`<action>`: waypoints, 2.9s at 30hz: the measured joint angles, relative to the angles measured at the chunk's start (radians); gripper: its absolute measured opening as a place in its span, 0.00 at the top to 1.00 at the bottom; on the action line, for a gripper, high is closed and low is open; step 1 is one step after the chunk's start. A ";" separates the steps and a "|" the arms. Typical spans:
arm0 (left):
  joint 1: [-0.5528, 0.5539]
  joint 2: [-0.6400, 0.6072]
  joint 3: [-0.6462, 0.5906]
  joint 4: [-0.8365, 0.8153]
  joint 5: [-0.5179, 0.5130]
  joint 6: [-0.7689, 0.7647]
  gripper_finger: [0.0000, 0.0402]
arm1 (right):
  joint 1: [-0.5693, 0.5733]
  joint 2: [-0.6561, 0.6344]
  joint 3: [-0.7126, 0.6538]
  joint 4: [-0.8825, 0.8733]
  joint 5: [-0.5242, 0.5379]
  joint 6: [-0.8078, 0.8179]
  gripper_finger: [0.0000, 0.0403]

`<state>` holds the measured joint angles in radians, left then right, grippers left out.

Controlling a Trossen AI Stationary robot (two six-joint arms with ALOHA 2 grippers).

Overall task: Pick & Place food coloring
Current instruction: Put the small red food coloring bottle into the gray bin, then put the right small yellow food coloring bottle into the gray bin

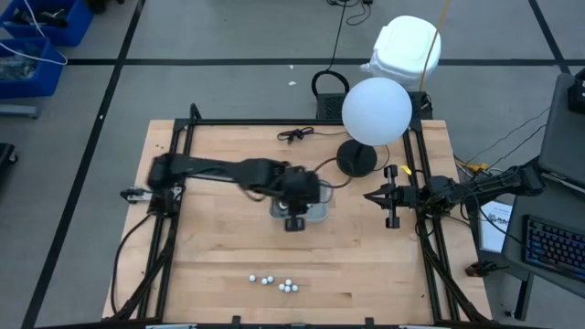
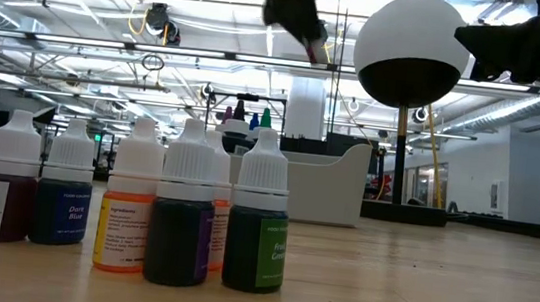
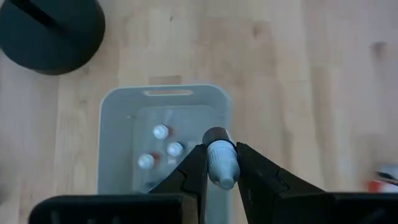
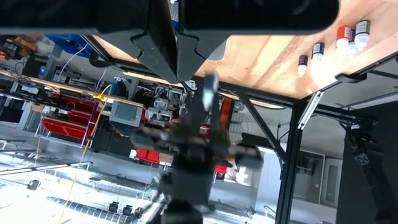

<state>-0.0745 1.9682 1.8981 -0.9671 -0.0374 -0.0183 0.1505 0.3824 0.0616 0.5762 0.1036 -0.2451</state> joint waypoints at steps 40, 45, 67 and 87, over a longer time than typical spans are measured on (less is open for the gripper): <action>0.059 0.273 -0.013 0.086 -0.013 0.058 0.84 | 0.000 0.000 0.000 0.026 -0.002 -0.003 1.00; 0.066 0.271 -0.056 0.114 -0.015 0.061 0.84 | 0.000 0.000 0.000 0.026 -0.003 -0.002 1.00; 0.062 0.252 -0.047 0.131 -0.014 0.083 0.62 | 0.000 0.000 0.000 0.022 -0.003 -0.002 1.00; -0.182 -0.563 -0.040 -0.425 -0.315 0.010 0.98 | 0.000 0.000 0.000 0.010 -0.003 0.024 1.00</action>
<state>-0.2568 1.4055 1.8584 -1.3926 -0.3529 -0.0087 0.1505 0.3827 0.0612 0.5858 0.1001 -0.2214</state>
